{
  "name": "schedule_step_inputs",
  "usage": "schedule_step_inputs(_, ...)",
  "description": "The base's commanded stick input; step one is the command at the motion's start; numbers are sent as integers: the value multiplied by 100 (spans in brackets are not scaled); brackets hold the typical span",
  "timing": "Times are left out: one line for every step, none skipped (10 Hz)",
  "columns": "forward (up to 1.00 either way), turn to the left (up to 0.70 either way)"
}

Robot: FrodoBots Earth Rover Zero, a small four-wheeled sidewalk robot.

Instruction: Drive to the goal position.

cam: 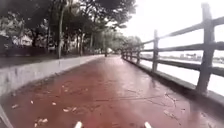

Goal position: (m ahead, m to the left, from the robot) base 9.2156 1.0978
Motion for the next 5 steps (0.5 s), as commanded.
schedule_step_inputs(50, 50)
schedule_step_inputs(50, 50)
schedule_step_inputs(50, 0)
schedule_step_inputs(50, 0)
schedule_step_inputs(50, 0)
